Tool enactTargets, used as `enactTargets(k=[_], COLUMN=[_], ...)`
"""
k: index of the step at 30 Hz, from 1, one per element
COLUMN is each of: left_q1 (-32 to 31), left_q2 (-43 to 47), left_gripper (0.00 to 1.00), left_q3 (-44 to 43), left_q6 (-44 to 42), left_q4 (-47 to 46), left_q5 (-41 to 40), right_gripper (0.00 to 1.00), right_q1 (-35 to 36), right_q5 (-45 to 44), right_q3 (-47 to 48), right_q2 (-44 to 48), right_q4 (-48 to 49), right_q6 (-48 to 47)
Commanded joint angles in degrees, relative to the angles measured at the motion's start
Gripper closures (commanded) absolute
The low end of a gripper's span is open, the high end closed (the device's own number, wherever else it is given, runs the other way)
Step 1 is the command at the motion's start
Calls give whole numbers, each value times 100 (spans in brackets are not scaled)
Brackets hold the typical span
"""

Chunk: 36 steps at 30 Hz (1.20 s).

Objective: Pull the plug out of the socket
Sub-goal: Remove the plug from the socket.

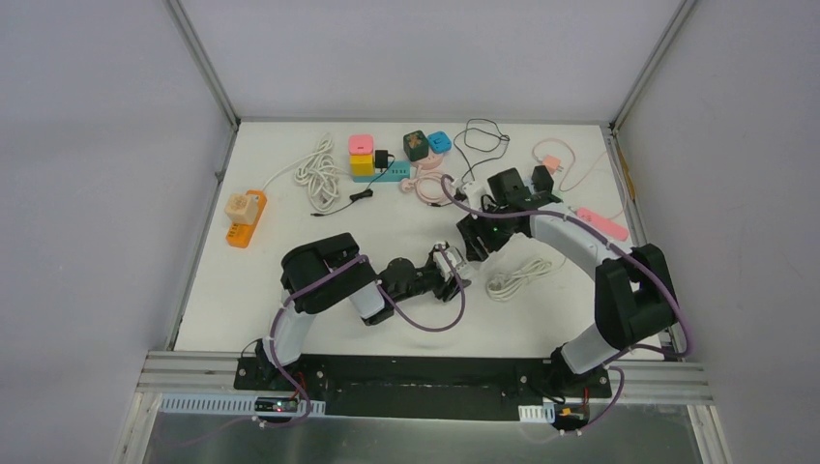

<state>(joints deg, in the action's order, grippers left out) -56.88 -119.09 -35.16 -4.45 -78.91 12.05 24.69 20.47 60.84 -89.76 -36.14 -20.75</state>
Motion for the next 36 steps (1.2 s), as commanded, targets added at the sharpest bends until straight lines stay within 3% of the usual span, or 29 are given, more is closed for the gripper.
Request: enactTargets(k=[1,7,16,24,29,36], left_q1=[88,85,98,96,94,99], left_q2=[-128,-140,-128,-108,-121,-109], left_gripper=[100,100,100,100,100,100], left_q3=[-16,-63,-97,-83,-111,-147], left_q6=[43,44,66,84,74,77], left_q4=[247,346,439,456,517,602], left_q5=[212,188,253,256,249,302], right_gripper=[100,100,100,100,100,100], right_q1=[765,970,25,732,780,67], right_q5=[158,-147,488,360,187,99], right_q3=[154,234,270,233,252,220], right_q2=[246,165,247,186,221,467], right_q4=[48,-60,-306,-179,-225,-300], right_q6=[-82,-229,-266,-286,-368,-437])
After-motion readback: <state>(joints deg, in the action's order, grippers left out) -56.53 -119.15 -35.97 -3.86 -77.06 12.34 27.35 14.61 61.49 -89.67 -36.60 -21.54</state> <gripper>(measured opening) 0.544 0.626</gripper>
